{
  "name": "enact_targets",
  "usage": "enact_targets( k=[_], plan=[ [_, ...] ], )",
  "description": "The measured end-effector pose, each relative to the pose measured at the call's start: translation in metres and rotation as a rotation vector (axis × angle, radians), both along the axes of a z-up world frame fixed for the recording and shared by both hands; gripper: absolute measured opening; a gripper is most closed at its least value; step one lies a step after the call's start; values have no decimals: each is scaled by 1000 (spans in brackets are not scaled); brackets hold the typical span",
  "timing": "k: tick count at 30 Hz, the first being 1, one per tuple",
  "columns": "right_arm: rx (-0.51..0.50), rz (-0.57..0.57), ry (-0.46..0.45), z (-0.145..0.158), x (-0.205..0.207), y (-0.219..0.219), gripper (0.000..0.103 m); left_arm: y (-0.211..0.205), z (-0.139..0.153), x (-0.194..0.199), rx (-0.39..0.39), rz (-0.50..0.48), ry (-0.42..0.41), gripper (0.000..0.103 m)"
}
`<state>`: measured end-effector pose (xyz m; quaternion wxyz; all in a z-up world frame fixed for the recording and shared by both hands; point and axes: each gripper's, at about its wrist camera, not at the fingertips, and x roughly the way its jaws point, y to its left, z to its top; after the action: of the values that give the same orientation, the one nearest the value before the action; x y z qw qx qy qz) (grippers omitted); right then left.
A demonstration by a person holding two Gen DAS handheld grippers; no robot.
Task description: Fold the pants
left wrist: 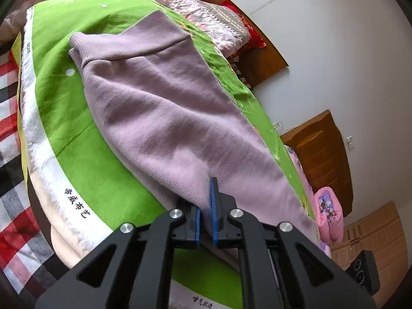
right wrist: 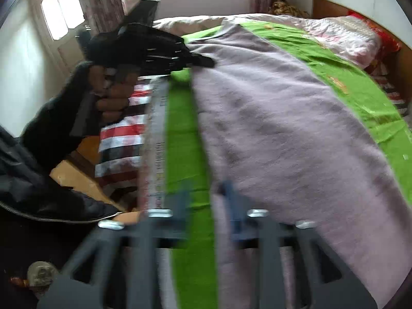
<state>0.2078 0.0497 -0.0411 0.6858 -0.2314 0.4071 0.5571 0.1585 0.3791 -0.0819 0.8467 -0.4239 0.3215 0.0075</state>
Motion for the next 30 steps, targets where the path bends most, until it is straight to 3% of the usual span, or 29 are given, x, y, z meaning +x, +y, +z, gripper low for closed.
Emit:
enact_targets(
  k=[1, 2, 3, 4, 5, 7, 8, 10, 15, 18, 20, 22, 25, 27, 28, 30],
  plan=[
    [-2, 29, 27, 2, -6, 0, 66, 2, 4, -3, 4, 10, 8, 19],
    [8, 50, 18, 8, -10, -3, 66, 2, 8, -2, 17, 26, 14, 36],
    [22, 52, 11, 13, -11, -6, 65, 3, 13, -5, 33, 46, 13, 45],
    [65, 24, 23, 24, -4, -15, 65, 7, 25, -11, 76, 97, 17, 70],
    [102, -14, 35, 32, 5, -23, 65, 10, 33, -14, 145, 162, 35, 83],
    [173, -146, -10, 50, 32, -48, 69, 10, 60, -14, 293, 220, 11, 84],
    [182, -205, -45, 54, 44, -58, 80, 9, 69, -9, 322, 206, -1, 84],
    [181, -349, -100, 56, 74, -79, 88, 1, 85, 11, 328, 123, -35, 84],
    [99, -506, -36, 40, 144, -110, 88, -60, 88, 89, 407, -189, 20, 84],
    [80, -515, -87, 40, 158, -122, 88, -114, 78, 124, 500, -360, 65, 84],
    [87, -511, -47, 37, 166, -131, 80, -141, 65, 140, 517, -447, 111, 84],
    [124, -447, 14, 32, 159, -133, 78, -163, 60, 146, 505, -519, 105, 84],
    [133, -396, 61, 23, 153, -131, 77, -194, 59, 147, 594, -588, 102, 85],
    [104, -459, 68, 9, 170, -134, 77, -203, 52, 160, 655, -589, 146, 85],
    [72, -491, 66, 1, 179, -134, 75, -207, 44, 170, 678, -586, 186, 88],
    [110, -519, 70, -2, 193, -142, 73, -213, 38, 181, 708, -593, 186, 97]
  ],
)
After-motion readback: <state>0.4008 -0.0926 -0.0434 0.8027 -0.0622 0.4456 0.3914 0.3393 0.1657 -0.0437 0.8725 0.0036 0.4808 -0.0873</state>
